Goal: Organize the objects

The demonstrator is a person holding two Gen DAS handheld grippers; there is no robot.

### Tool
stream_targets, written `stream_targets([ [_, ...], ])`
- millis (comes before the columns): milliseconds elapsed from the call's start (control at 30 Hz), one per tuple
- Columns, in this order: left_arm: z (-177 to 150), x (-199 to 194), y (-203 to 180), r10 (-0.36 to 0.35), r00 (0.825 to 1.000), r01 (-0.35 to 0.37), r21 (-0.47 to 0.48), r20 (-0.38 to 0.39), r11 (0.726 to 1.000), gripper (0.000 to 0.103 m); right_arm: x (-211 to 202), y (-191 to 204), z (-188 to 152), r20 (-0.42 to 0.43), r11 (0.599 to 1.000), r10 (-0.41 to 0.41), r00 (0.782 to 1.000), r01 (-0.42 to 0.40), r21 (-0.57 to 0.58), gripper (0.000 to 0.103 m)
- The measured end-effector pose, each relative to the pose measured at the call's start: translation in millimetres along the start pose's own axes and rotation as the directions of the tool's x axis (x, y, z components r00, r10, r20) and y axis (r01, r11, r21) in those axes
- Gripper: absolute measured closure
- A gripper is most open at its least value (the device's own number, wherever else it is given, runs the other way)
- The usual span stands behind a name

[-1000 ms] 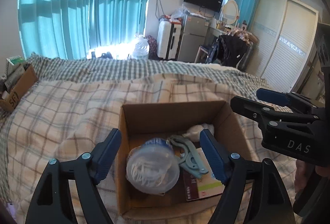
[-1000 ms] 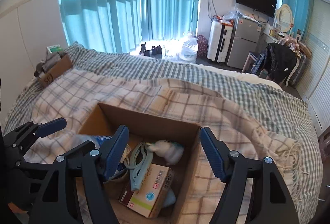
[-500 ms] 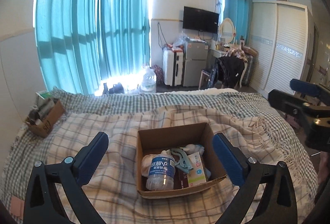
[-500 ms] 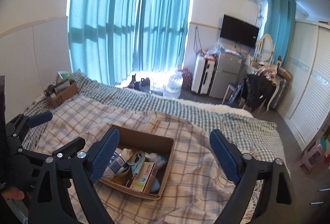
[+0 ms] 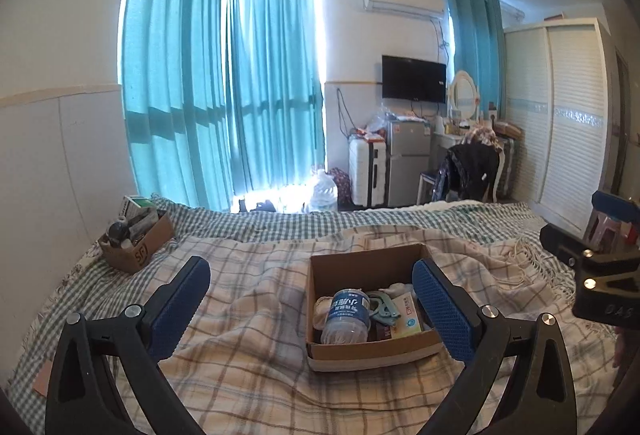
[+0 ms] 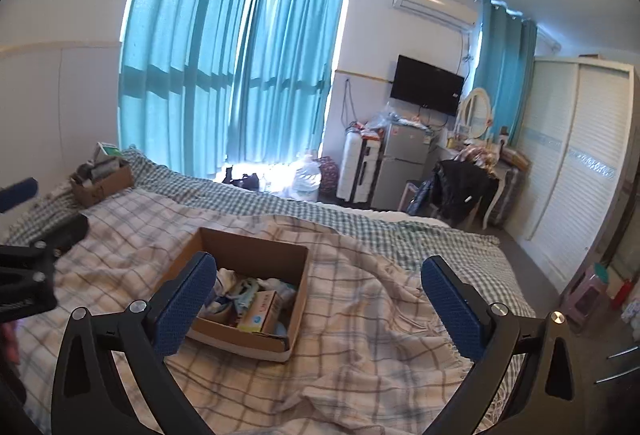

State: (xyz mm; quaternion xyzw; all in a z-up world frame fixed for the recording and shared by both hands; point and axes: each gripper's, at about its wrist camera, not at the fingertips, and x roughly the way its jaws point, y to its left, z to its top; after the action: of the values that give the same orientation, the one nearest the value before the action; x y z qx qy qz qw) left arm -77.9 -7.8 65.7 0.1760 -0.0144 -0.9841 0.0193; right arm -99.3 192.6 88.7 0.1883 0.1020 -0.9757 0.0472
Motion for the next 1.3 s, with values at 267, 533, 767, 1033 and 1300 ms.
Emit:
stream_targets([
  [267,-64.6,18.5,7.4,0.023,0.999,-0.024,-0.034,-0.044,0.999,0.0,23.4,5.7,-63.8,-0.004,0.999,0.011,1.0,-0.011,0.047,0.0],
  [533,-86.1,30.7,7.8,0.021,0.995,-0.025,-0.044,-0.102,0.999,0.0,42.5,13.0,-84.9,-0.049,0.998,0.038,0.998,-0.035,0.061,0.0],
  [767,-85.2,29.3,5.6,0.014,0.995,-0.019,-0.039,-0.103,0.999,0.0,42.2,14.1,-86.3,-0.054,0.997,0.042,0.998,-0.039,0.069,0.0],
  [1033,-84.8,28.4,3.2,0.012,0.995,-0.015,-0.03,-0.1,0.999,0.0,43.6,13.6,-88.3,-0.061,0.997,0.039,0.997,-0.034,0.075,0.0],
  [1300,-84.2,33.4,6.2,0.005,0.993,-0.011,-0.047,-0.116,0.999,0.0,47.7,11.8,-90.0,-0.071,0.996,0.03,0.997,-0.025,0.08,0.0],
])
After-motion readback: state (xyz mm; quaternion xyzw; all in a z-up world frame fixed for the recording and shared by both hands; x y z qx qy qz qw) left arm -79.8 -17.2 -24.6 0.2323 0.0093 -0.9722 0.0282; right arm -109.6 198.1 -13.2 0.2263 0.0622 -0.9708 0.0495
